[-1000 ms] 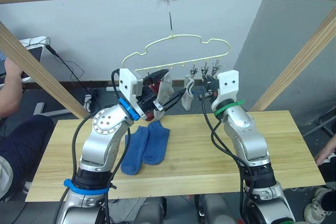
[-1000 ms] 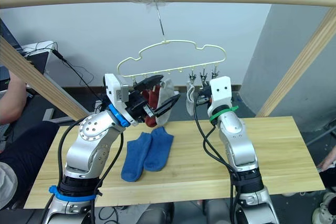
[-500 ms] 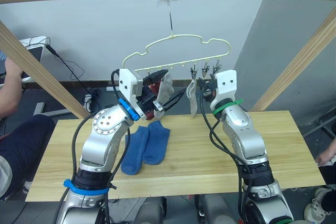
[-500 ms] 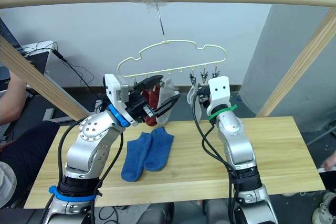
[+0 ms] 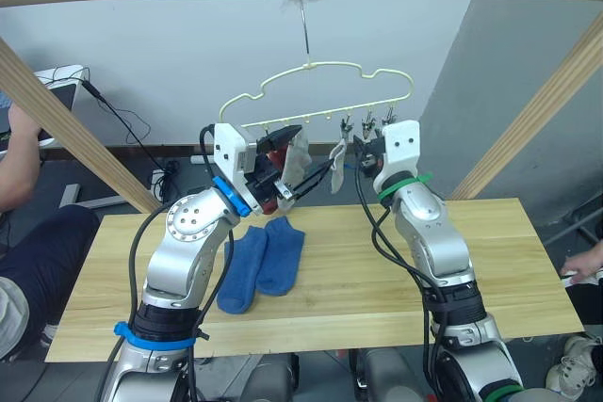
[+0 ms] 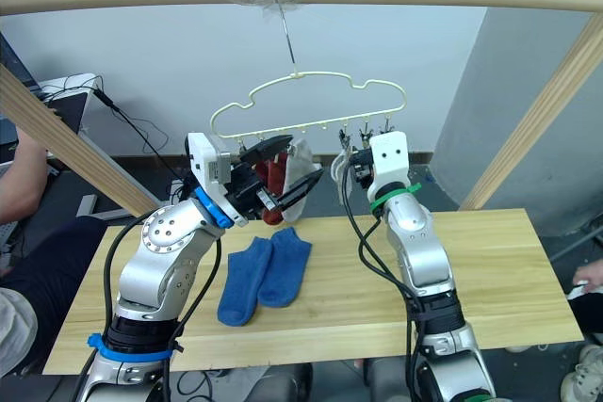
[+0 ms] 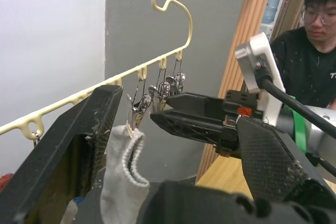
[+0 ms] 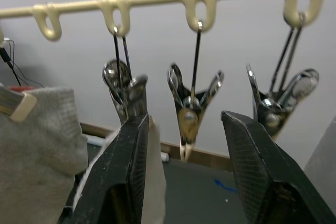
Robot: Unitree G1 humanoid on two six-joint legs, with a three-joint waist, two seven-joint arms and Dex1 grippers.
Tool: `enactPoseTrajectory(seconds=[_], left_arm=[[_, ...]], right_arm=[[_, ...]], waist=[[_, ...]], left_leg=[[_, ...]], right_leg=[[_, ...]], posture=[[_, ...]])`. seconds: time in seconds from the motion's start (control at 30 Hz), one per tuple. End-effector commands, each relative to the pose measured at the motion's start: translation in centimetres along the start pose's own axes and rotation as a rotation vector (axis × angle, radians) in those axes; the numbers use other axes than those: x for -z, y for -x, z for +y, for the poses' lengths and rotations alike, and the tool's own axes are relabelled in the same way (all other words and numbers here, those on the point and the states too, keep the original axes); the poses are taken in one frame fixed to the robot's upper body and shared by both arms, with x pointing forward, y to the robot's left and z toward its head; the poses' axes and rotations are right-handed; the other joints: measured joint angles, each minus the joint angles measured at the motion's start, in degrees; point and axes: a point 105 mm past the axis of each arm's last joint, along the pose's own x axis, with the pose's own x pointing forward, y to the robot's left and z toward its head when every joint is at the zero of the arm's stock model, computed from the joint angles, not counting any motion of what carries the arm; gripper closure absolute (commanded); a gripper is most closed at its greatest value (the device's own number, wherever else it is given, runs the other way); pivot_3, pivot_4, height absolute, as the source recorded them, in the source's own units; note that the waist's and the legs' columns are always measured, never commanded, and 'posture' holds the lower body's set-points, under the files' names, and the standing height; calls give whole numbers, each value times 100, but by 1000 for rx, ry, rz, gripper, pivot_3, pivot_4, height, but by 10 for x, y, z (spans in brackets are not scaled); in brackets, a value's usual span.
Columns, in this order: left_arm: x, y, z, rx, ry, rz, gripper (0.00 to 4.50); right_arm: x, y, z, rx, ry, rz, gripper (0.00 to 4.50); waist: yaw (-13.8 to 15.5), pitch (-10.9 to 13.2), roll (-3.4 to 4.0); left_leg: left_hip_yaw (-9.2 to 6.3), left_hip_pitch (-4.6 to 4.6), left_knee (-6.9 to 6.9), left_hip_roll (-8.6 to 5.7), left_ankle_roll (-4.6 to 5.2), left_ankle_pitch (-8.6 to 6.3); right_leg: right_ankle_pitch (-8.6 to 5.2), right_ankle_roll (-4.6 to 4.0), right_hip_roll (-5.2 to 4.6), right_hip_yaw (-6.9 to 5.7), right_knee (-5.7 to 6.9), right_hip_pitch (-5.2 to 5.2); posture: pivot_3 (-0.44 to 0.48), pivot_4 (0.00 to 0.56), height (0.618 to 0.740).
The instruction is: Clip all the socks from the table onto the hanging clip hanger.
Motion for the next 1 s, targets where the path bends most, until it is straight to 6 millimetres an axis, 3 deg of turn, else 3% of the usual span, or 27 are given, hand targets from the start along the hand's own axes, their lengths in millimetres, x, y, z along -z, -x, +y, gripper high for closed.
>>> enactPoseTrajectory(seconds=[0.03, 1.0], left_arm=[[-17, -1, -3, 14, -46, -47, 432], [-28, -5, -6, 38, -17, -89, 432]], right_arm=[[-21, -5, 6, -19, 14, -87, 2257], [-29, -13, 13, -76, -23, -120, 2257]], waist=[[1, 0, 0], [6, -1, 0]], left_leg=[[0, 0, 0, 0, 0, 0], [1, 0, 1, 0, -2, 1]], right_leg=[[0, 0, 0, 0, 0, 0], [1, -1, 0, 1, 1, -1]], posture=[[-11, 218, 740], [-6, 207, 740]])
